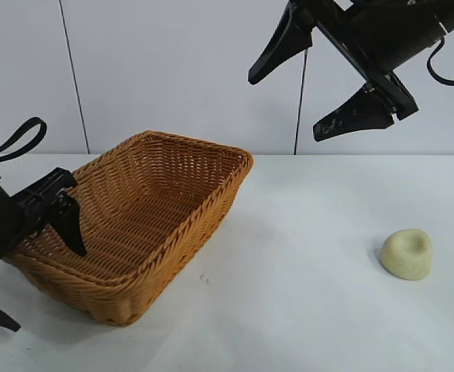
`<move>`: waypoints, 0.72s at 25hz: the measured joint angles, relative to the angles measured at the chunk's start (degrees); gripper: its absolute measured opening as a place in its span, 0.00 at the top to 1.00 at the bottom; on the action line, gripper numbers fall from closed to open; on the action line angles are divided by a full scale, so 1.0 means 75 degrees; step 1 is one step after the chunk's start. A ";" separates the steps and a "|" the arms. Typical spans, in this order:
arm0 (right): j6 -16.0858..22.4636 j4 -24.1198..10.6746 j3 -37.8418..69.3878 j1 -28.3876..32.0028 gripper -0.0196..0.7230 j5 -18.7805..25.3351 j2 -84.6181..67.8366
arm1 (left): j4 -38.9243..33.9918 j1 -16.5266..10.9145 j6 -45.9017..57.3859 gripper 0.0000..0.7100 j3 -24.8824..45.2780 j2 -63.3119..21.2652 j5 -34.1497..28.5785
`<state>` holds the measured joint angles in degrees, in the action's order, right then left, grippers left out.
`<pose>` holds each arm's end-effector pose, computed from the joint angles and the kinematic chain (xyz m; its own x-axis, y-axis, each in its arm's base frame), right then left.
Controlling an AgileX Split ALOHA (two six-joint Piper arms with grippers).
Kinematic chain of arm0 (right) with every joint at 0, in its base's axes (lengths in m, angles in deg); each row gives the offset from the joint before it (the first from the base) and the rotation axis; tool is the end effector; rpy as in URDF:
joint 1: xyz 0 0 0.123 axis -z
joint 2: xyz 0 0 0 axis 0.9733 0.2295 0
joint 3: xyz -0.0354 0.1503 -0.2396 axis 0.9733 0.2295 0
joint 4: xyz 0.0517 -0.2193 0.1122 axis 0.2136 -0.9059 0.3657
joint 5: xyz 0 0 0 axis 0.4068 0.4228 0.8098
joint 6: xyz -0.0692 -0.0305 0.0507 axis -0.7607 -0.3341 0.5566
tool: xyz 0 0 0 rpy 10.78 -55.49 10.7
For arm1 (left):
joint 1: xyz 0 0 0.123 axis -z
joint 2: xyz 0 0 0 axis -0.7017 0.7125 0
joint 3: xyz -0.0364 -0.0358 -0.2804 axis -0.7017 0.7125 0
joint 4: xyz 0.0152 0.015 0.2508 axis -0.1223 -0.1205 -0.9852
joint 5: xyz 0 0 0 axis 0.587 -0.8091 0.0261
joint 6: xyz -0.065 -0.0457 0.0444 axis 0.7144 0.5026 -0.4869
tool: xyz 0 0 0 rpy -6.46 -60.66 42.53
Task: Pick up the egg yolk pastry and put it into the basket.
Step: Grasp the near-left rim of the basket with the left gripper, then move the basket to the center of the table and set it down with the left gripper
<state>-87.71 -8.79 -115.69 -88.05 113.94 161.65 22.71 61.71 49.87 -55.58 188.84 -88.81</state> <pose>0.3350 0.1178 0.2522 -0.9287 0.1663 -0.3315 -0.0934 0.7602 0.6429 0.2765 -0.1008 0.1210 -0.5232 -0.8490 0.0740 -0.8003 0.4596 -0.3851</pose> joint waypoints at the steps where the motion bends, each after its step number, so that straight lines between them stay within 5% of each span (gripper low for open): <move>1: 0.0000 0.0000 0.0000 0.0000 0.03 0.0000 0.0000 | 0.0090 0.0000 0.0065 0.85 0.0000 0.0000 0.0008; 7: 0.0000 0.0000 0.0000 0.0000 0.03 0.0000 0.0000 | 0.0098 -0.0110 -0.0150 0.86 -0.0169 0.0006 -0.0501; 18: 0.0000 0.0000 0.0000 0.0000 0.03 0.0000 0.0000 | -0.0087 -0.0807 -0.2452 0.86 -0.2539 0.0618 -0.2699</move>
<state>-87.71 -8.79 -115.69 -88.05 113.94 161.65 22.06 55.65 31.48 -74.62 193.47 -109.06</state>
